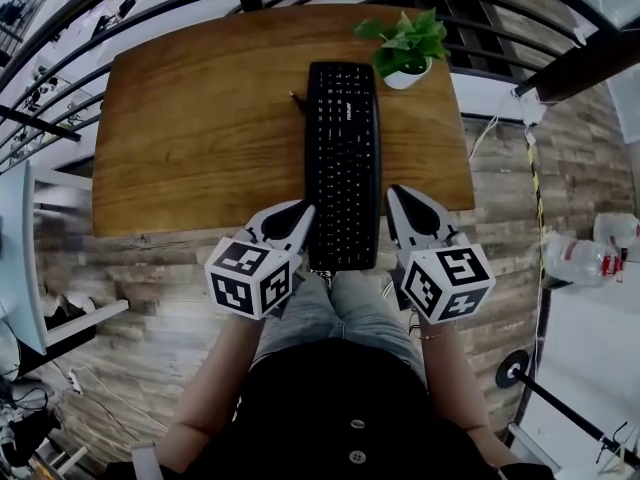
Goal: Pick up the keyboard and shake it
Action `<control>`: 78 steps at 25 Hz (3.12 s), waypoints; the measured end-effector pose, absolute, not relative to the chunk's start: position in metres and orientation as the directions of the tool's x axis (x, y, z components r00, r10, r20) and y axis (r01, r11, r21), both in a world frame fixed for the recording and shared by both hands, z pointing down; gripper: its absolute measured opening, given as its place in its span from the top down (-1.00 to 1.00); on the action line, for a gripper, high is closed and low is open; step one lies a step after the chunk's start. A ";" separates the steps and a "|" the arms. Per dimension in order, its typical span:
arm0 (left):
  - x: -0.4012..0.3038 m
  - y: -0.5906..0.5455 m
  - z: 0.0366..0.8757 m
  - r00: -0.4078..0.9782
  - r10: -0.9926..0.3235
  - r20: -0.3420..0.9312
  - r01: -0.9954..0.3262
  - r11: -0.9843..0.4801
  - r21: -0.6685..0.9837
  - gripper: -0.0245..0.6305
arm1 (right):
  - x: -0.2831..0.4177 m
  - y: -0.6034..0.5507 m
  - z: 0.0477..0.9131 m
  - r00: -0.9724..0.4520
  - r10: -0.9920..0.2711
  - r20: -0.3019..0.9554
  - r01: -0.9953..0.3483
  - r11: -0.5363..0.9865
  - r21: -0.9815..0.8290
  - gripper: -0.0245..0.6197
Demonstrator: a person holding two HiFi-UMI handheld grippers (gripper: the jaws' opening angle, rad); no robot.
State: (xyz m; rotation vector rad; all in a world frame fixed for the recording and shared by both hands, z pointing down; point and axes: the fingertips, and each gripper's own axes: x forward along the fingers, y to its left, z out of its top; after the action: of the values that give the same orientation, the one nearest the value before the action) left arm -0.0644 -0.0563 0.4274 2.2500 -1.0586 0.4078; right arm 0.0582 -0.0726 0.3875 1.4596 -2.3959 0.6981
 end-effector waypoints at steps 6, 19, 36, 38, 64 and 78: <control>-0.065 -0.062 0.439 0.616 -0.589 0.523 -0.788 -0.455 0.415 0.83 | 0.058 -0.082 0.402 -0.501 -0.723 0.476 -0.866 0.414 -0.282 0.84; -0.067 -0.049 0.477 0.665 -0.509 0.547 -0.743 -0.376 0.553 0.83 | 0.064 -0.095 0.437 -0.512 -0.684 0.519 -0.859 0.412 -0.304 0.84; -0.055 -0.003 0.536 0.756 -0.325 0.569 -0.649 -0.257 0.716 0.16 | 0.077 -0.091 0.467 -0.491 -0.660 0.569 -0.871 0.379 -0.313 0.84; -0.049 -0.002 0.541 0.771 -0.317 0.552 -0.628 -0.240 0.740 0.13 | 0.079 -0.089 0.470 -0.488 -0.658 0.573 -0.873 0.373 -0.316 0.84; 0.012 -0.006 0.563 0.946 -0.196 0.257 -0.295 -0.199 0.934 0.11 | 0.100 -0.071 0.501 -0.458 -0.628 0.630 -0.889 0.341 -0.307 0.84; 0.011 -0.001 0.538 0.978 -0.165 0.129 -0.163 -0.211 0.964 0.51 | 0.101 -0.084 0.499 -0.484 -0.633 0.604 -0.875 0.342 -0.342 0.84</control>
State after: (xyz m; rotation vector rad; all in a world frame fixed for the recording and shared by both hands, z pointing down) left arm 0.0111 -0.0013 0.5381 1.7895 -0.2424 -0.0019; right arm 0.1007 -0.0837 0.4993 1.3315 -2.2465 0.9145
